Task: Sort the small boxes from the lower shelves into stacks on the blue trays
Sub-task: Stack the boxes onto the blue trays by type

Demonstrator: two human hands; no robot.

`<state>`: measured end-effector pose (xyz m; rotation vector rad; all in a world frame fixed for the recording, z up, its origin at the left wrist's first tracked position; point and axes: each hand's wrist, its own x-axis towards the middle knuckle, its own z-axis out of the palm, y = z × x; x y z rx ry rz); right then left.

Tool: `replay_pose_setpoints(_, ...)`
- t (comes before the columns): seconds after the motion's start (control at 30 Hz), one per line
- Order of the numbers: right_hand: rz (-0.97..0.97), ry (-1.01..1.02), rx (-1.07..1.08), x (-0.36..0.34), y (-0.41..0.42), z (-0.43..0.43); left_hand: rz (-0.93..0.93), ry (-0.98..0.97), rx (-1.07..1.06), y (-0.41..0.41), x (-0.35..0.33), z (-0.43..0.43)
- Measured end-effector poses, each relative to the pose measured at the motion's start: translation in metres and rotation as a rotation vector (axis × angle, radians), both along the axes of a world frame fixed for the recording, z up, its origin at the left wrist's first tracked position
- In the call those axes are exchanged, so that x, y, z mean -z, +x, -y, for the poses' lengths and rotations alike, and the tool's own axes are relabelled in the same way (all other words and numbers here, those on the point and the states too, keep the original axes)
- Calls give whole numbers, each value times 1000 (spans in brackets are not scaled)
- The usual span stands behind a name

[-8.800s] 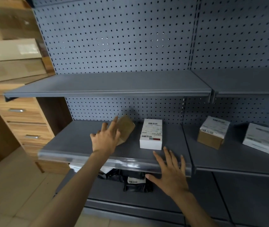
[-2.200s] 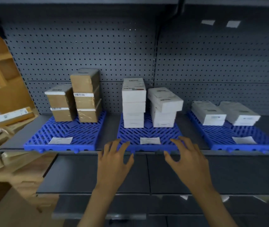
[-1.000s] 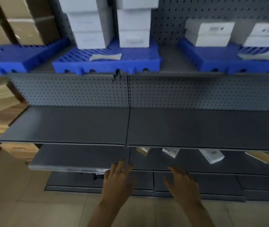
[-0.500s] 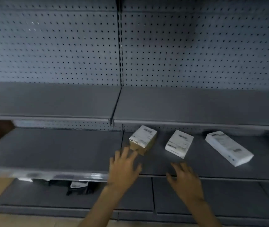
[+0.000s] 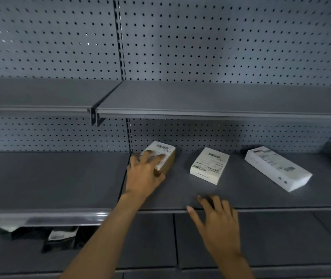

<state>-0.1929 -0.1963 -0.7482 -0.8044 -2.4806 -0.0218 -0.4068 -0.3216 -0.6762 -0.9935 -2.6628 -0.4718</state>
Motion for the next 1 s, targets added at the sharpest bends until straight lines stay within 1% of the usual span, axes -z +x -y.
replay_pose_setpoints(0.13,-23,22,-3,4,-1,-2,-74,105,-131,17,10,3)
replay_pose_setpoints(0.2,-31,31,-9,8,-3,-4,-59,155,-164,24,14,2)
replay_pose_setpoints(0.33,-37,18,-7,10,-5,-9,13,186,-175,25,15,-2)
replay_pose_setpoints(0.43,-81,14,-12,-5,-11,-15,30,231,-150,25,18,0)
replay_pose_setpoints(0.53,-140,30,46,-27,-44,-33,45,222,-141,24,19,-1)
replay_pose_setpoints(0.6,-133,-51,159,-38,-75,-43,56,222,-144,24,18,0)
replay_pose_setpoints(0.67,-41,-184,261,-42,-103,-51,66,228,-147,24,17,0)
replay_pose_setpoints(0.73,42,-273,332,-40,-122,-58,71,225,-141,25,16,1)
replay_pose_setpoints(0.8,51,-293,369,-38,-131,-61,61,215,-139,24,16,2)
replay_pose_setpoints(0.9,11,-314,405,-32,-130,-69,60,213,-132,25,18,2)
replay_pose_setpoints(1.0,16,-319,376,-33,-115,-74,53,226,-126,27,18,2)
